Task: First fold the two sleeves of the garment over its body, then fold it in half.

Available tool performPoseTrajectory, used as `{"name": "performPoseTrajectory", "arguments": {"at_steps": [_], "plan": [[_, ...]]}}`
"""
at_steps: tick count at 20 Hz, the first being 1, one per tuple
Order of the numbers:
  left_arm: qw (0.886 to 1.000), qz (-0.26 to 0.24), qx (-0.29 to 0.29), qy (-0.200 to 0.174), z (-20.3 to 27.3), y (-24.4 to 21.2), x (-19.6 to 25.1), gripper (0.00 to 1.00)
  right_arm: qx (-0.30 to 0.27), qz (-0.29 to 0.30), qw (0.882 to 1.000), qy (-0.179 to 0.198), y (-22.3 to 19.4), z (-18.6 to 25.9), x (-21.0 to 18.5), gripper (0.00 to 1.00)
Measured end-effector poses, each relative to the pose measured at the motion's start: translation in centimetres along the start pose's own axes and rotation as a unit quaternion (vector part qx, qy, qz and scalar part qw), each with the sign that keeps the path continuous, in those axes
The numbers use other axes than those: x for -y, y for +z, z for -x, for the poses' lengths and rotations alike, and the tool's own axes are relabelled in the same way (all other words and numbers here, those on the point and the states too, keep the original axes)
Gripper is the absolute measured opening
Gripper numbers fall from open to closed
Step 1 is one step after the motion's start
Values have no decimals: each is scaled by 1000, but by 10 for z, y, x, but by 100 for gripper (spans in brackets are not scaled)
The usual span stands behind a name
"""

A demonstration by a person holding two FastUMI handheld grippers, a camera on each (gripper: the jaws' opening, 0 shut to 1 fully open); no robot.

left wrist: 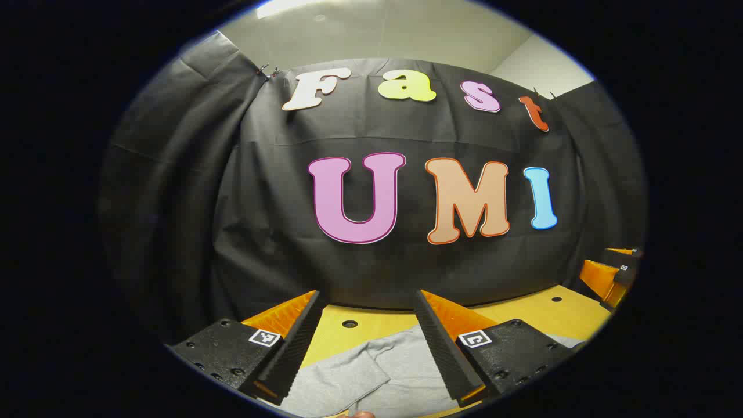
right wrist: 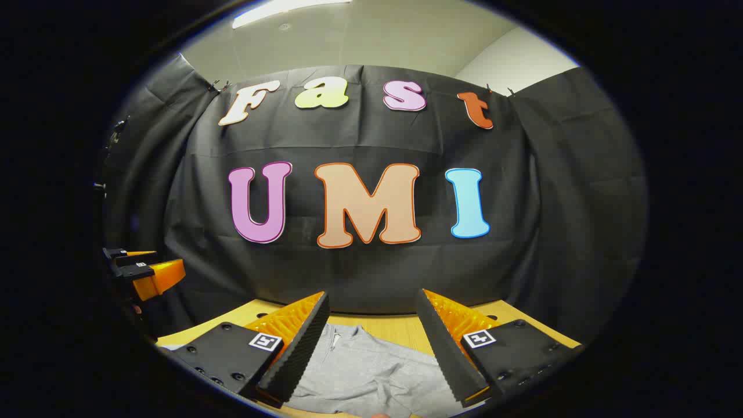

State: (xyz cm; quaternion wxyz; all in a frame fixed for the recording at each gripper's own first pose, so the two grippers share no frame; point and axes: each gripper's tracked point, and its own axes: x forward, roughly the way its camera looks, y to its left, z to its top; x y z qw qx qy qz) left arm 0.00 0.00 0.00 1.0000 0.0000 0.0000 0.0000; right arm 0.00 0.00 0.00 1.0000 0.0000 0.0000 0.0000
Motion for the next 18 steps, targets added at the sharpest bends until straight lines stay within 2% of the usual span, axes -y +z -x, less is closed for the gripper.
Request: {"name": "performPoseTrajectory", "arguments": {"at_steps": [15,16,18], "plan": [[1000,-14,15,-7,-10,10,17,93,-1,-3,1000,10,4,-18,7,97],[1000,-13,15,-7,-9,11,18,97,0,-3,1000,12,2,-17,7,97],[1000,-13,15,-5,-9,11,18,97,2,-2,1000,16,3,-19,5,96]]}}
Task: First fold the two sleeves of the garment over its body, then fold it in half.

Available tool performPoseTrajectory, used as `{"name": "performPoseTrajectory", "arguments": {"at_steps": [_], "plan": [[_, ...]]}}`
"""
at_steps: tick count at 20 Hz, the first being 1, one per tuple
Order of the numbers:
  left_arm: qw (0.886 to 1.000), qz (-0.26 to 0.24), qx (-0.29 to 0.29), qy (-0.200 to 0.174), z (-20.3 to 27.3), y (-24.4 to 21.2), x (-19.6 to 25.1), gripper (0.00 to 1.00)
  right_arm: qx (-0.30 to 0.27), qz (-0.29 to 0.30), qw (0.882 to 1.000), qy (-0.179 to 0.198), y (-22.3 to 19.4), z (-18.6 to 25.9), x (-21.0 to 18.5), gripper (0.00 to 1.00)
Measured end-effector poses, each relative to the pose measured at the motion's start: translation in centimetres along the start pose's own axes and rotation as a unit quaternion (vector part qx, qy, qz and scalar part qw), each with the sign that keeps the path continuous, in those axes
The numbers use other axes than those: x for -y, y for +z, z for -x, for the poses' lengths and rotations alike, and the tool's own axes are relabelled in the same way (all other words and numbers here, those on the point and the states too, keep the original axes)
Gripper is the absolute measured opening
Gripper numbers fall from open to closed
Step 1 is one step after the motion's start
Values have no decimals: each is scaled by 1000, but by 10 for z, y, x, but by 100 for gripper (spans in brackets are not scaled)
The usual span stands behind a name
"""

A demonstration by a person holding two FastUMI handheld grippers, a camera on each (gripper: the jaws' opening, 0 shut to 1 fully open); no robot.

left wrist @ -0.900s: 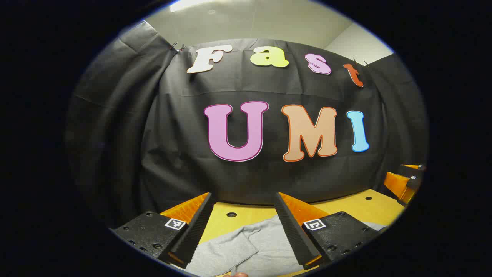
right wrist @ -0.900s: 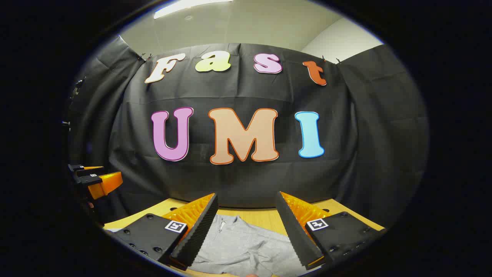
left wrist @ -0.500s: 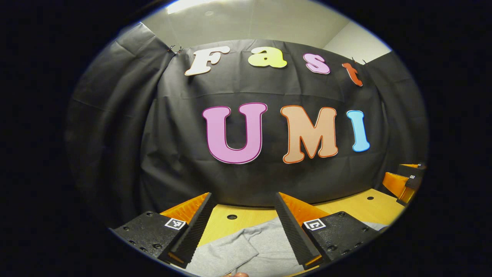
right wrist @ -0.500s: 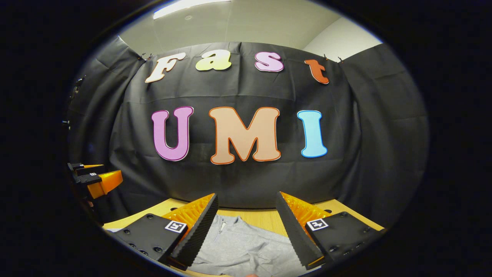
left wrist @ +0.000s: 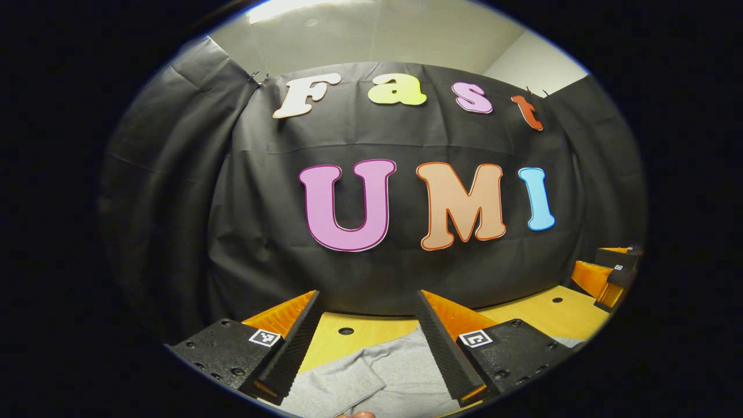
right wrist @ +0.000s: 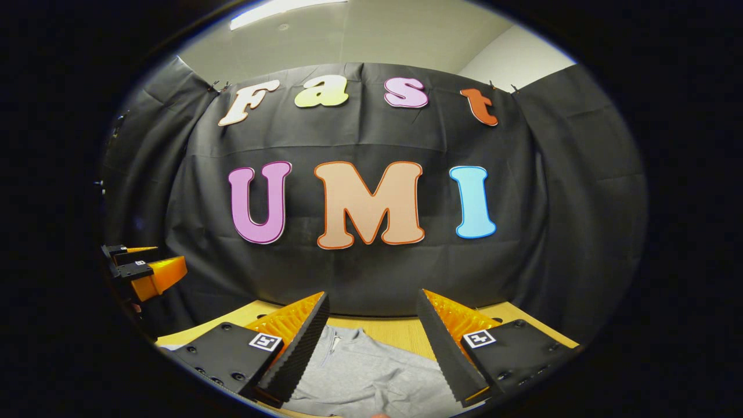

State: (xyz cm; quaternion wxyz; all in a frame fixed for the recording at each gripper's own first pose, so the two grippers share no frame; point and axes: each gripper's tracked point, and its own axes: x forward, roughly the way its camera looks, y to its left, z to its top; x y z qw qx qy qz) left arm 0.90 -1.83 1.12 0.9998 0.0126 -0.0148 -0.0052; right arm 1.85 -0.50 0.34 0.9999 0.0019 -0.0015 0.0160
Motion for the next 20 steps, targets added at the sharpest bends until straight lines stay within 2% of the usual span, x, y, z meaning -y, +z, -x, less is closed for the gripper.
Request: {"name": "performPoseTrajectory", "arguments": {"at_steps": [7,10,13,15,20], "plan": [[1000,-9,3,0,-2,1,3,95,0,5,1000,9,2,-4,3,97],[1000,-14,8,-4,-5,3,2,95,0,18,1000,0,2,-9,23,97],[1000,-19,15,-9,-6,7,4,96,-11,46,998,-34,-2,-8,65,97],[999,-20,21,-15,-7,9,7,95,-22,72,995,-70,-10,-1,105,97],[999,-10,10,-33,-10,-2,19,96,-66,75,985,-144,-39,24,182,98]]}}
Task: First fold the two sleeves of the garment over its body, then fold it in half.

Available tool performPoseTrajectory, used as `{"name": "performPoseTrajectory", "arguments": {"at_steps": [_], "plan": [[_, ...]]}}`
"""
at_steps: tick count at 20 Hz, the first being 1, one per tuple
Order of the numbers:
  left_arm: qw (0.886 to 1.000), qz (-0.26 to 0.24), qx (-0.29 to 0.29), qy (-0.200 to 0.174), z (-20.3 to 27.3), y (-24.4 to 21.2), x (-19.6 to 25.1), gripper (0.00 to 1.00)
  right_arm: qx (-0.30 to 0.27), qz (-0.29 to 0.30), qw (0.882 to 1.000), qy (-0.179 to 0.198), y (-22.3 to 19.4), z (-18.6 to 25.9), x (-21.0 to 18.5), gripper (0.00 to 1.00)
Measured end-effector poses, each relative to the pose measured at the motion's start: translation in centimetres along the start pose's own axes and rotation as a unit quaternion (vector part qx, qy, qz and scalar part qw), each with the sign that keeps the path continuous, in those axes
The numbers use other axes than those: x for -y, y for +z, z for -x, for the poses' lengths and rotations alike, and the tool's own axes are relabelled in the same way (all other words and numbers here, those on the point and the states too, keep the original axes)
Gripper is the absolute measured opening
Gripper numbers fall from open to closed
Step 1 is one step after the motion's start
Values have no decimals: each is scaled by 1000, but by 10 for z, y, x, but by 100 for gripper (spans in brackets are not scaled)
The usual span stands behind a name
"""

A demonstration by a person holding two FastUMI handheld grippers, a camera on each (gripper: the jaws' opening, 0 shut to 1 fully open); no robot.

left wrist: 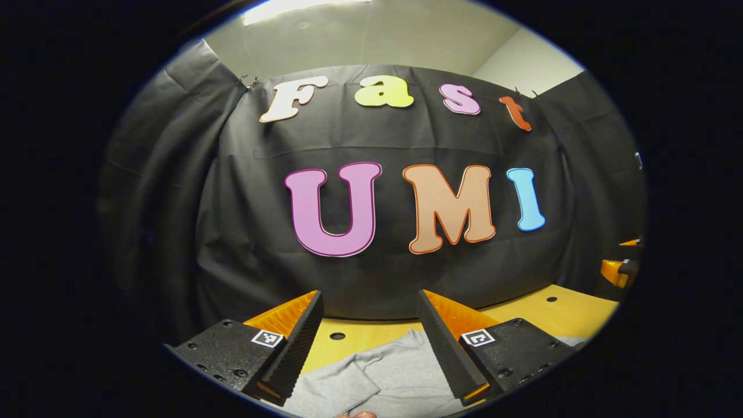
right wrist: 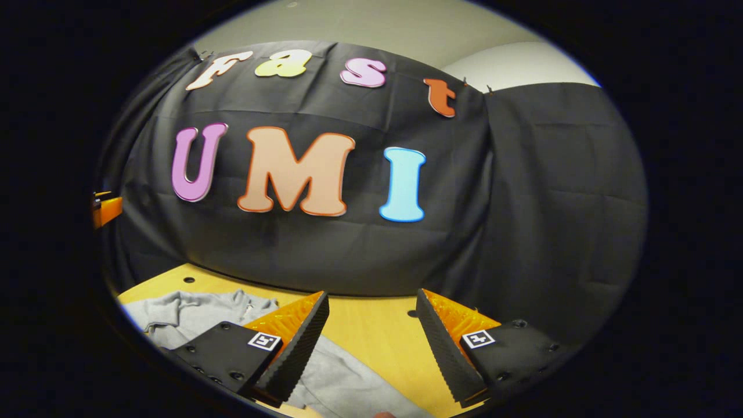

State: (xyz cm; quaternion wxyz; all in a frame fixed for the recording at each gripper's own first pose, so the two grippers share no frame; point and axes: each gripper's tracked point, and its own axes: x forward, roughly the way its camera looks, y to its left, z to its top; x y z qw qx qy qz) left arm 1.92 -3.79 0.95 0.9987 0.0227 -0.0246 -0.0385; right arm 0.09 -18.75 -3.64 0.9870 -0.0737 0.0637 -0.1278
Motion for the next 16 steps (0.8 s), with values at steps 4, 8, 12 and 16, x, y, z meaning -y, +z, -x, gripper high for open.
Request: {"name": "performPoseTrajectory", "arguments": {"at_steps": [4,8,12,16], "plan": [[1000,-14,2,-17,-2,-2,14,95,-62,23,998,-20,-55,16,44,98],[999,-11,-6,-35,-1,-8,32,95,-139,25,989,-42,-118,45,79,98],[999,-9,-12,-44,-2,-12,47,95,-200,31,978,-53,-173,69,102,98],[998,-12,-17,-53,-4,-12,59,95,-268,21,963,-29,-222,96,105,98]]}}
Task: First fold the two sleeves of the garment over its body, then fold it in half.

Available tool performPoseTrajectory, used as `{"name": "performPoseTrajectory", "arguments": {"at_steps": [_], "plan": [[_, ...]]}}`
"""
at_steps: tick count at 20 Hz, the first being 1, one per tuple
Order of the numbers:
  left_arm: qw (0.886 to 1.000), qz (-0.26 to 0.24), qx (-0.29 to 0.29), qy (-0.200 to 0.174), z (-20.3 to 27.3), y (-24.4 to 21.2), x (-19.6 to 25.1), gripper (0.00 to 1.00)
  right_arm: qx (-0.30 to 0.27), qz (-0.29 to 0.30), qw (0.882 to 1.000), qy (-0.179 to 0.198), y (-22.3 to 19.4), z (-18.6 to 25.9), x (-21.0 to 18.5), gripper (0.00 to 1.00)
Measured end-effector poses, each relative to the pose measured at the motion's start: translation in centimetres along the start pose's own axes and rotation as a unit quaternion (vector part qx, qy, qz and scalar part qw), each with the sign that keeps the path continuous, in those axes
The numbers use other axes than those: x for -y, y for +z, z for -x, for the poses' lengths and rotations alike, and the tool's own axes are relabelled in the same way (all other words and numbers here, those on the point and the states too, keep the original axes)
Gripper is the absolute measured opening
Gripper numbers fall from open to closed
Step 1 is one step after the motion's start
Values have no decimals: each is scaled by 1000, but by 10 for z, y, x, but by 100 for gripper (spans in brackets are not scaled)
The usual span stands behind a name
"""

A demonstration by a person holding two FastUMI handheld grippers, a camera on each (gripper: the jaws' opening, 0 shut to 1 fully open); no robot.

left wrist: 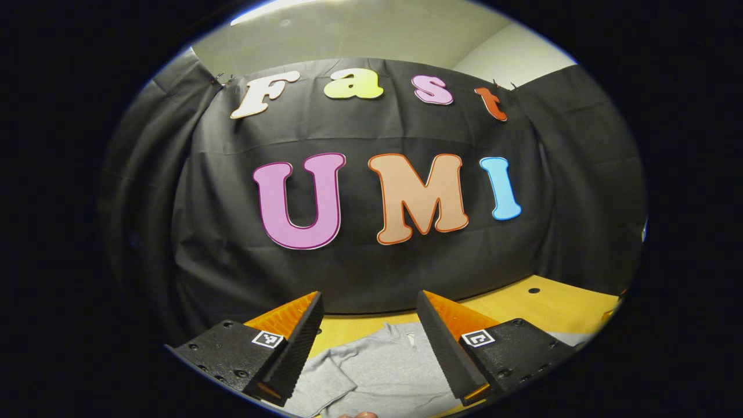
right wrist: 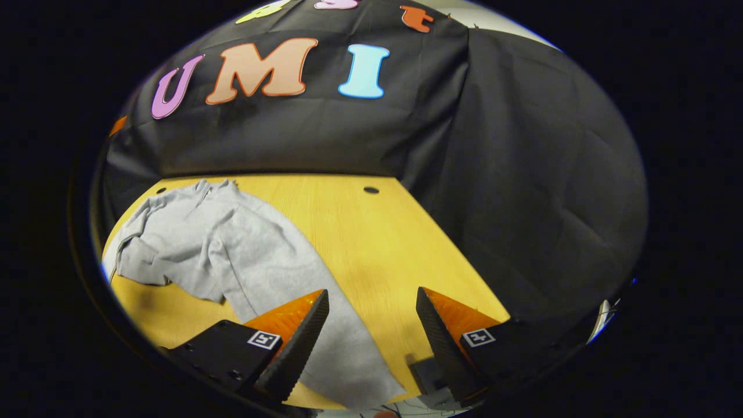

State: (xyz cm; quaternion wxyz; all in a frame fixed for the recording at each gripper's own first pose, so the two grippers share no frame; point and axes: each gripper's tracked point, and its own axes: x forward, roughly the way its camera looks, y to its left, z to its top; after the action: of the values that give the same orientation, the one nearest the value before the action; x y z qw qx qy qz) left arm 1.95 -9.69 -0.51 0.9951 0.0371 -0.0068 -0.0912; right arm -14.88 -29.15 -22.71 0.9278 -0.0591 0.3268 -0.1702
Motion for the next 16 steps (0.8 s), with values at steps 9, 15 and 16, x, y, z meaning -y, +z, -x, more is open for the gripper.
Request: {"name": "performPoseTrajectory", "arguments": {"at_steps": [9,15,16], "plan": [[1000,-14,-2,-15,-1,1,20,95,-104,-11,994,33,-87,2,-7,98],[1000,-16,-6,-15,-3,1,26,95,-161,-13,986,33,-121,-3,-2,99],[1000,-18,-6,-14,-3,1,27,95,-167,-33,984,44,-122,-3,-8,99]]}}
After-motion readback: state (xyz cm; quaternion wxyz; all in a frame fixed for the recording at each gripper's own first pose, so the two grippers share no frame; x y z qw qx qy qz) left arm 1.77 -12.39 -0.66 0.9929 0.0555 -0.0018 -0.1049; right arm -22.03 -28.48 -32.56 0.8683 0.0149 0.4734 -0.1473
